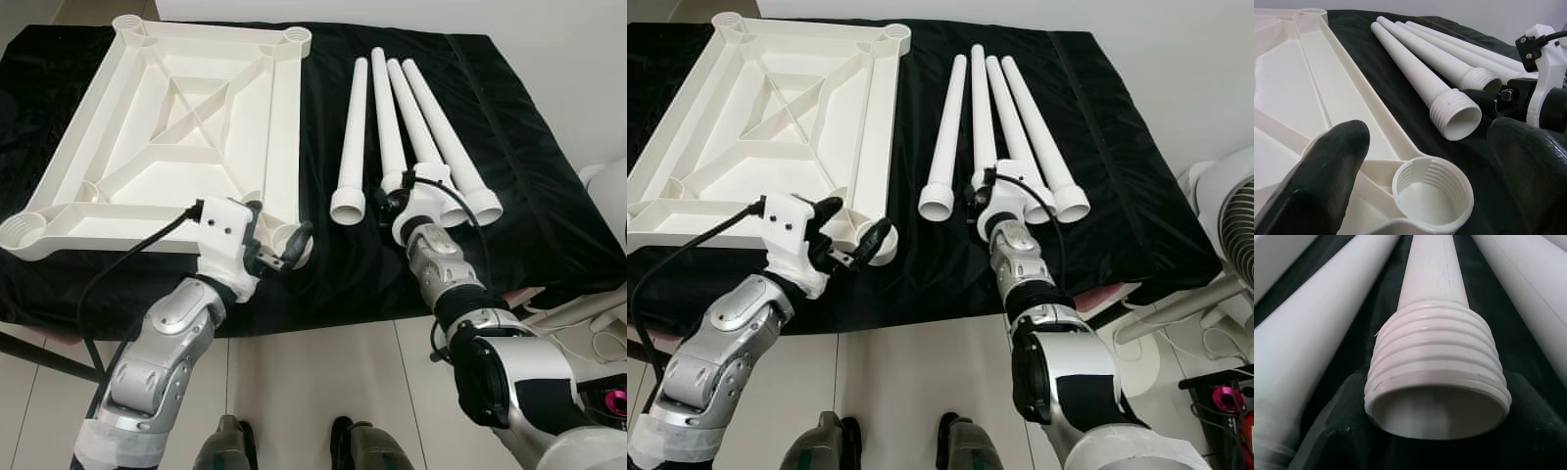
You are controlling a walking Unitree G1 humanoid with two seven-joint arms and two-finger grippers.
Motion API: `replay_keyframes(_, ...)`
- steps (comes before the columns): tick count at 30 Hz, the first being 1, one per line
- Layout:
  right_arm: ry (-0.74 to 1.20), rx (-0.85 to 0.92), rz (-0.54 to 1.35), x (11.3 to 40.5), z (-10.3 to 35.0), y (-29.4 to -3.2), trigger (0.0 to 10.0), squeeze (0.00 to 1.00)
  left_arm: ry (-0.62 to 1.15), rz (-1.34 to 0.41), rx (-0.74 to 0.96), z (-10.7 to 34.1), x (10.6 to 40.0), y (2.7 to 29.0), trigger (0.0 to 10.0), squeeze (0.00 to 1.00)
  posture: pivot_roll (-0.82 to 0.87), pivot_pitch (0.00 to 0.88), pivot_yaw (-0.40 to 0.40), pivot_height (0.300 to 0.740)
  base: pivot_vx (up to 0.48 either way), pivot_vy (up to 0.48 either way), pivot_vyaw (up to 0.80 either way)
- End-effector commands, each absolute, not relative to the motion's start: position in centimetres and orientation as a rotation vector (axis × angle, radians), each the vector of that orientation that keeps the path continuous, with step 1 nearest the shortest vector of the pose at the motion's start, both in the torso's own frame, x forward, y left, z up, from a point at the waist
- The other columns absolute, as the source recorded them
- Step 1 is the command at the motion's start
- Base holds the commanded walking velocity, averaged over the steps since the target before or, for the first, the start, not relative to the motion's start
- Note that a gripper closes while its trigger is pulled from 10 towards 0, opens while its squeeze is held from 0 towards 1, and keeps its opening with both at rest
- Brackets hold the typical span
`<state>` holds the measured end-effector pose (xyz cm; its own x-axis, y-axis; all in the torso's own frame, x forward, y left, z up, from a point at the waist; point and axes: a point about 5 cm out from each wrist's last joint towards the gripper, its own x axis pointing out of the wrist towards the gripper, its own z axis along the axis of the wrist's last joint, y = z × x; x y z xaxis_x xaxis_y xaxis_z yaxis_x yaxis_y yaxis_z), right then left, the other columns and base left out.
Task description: Building children table
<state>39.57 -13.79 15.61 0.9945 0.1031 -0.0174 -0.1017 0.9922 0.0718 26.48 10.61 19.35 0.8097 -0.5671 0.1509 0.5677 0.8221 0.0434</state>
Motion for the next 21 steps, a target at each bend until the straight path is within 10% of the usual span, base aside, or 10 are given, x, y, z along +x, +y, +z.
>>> replay_keyframes(1, -0.028, 0.060, 0.136, 39.5, 16.1, -13.3, 0.0, 0.00, -0.147, -0.605, -0.015, 19.2, 26.5, 10.6, 10.0, 0.00, 0.07, 0.176, -0.023, 0.740, 0.000, 0.000, 0.00)
replay_keyframes(2, -0.028, 0.060, 0.136, 39.5, 16.1, -13.3, 0.0, 0.00, -0.147, -0.605, -0.015, 19.2, 26.5, 10.6, 10.0, 0.00, 0.07, 0.176, -0.023, 0.740, 0.000, 0.000, 0.00)
replay_keyframes(3, -0.095, 0.065, 0.154, 39.3, 16.5, -13.2, 10.0, 0.00, -0.149, -0.616, -0.020, 19.2, 26.8, 10.5, 10.0, 0.00, 0.06, 0.165, -0.023, 0.740, 0.000, 0.000, 0.00)
replay_keyframes(13, -0.314, 0.033, 0.185, 37.2, 17.0, -14.0, 10.0, 0.00, -0.152, -0.664, -0.163, 20.3, 28.4, 10.7, 10.0, 0.03, 0.03, 0.116, -0.009, 0.740, 0.000, 0.000, 0.00)
replay_keyframes(14, -0.365, 0.024, 0.205, 36.6, 17.2, -14.1, 10.0, 0.00, -0.157, -0.690, -0.193, 20.6, 28.7, 10.6, 10.0, 1.00, 0.02, 0.090, 0.000, 0.740, 0.000, 0.000, 0.00)
replay_keyframes(20, -0.472, -0.024, 0.300, 34.8, 17.6, -13.9, 10.0, 0.00, -0.164, -0.750, -0.261, 21.7, 29.8, 10.4, 10.0, 1.00, 0.01, 0.059, 0.003, 0.740, 0.000, 0.000, 0.00)
replay_keyframes(21, -0.494, -0.042, 0.347, 34.1, 17.7, -13.7, 10.0, 0.00, -0.172, -0.787, -0.313, 22.6, 30.5, 10.3, 10.0, 0.00, 0.01, 0.044, 0.003, 0.740, 0.000, 0.000, 0.00)
